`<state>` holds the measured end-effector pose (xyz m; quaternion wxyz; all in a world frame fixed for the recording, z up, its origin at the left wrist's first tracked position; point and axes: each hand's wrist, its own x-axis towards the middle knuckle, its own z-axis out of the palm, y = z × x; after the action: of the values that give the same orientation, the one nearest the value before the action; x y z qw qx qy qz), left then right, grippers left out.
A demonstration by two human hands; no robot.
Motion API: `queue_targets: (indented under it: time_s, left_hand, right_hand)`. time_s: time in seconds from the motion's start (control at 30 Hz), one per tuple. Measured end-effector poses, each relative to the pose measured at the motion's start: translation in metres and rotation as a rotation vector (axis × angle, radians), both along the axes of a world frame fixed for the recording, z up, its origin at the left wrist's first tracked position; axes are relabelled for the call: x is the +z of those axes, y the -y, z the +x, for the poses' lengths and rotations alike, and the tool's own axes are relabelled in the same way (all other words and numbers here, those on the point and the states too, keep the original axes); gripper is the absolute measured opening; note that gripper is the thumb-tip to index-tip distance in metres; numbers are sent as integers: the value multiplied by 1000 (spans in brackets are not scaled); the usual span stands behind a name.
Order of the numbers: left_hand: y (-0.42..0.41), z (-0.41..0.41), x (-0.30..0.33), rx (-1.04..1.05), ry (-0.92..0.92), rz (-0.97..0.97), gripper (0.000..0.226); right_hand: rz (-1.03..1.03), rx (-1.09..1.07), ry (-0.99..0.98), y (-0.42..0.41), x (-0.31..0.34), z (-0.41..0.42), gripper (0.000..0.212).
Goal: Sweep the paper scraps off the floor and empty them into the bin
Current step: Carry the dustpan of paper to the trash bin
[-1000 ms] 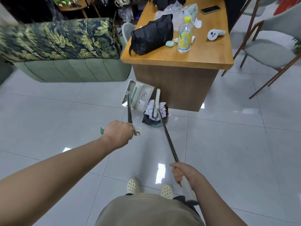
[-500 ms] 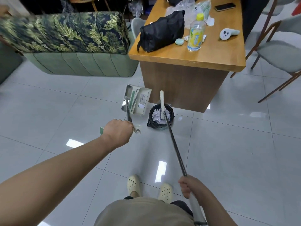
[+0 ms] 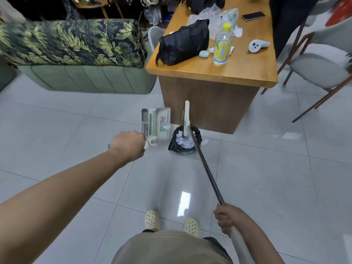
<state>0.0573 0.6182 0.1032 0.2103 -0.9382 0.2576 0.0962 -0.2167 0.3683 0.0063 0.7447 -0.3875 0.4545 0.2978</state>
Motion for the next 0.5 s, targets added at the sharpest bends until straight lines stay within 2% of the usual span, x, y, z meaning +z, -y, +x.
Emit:
queue_targets:
  time_s: [0.07,0.13,0.2,0.27,0.43,0.5]
  left_hand:
    - [1,-6,-7,-83,-38,79,30]
    - [-2,-13,-16,-76,-75,73,31]
    - [-6,-11,-16,-15,-67,33,25]
    - [-10,-3,-12,61,-39,-26,21]
    - [-14,1,-14,192,-59,-132,26]
    - [-18,0,-22,266,-83,-199,28]
  right_hand:
    - [68,-41,9,-2,11,1,45]
    - [48,-3,16,-3,18,2,45]
    - [-44,84,35,-7,24,2,44]
    - [-40,87,29,-10,27,2,43]
    - [3,4,32,-12,50,12,43]
    - [-105,77,56,-11,59,17,38]
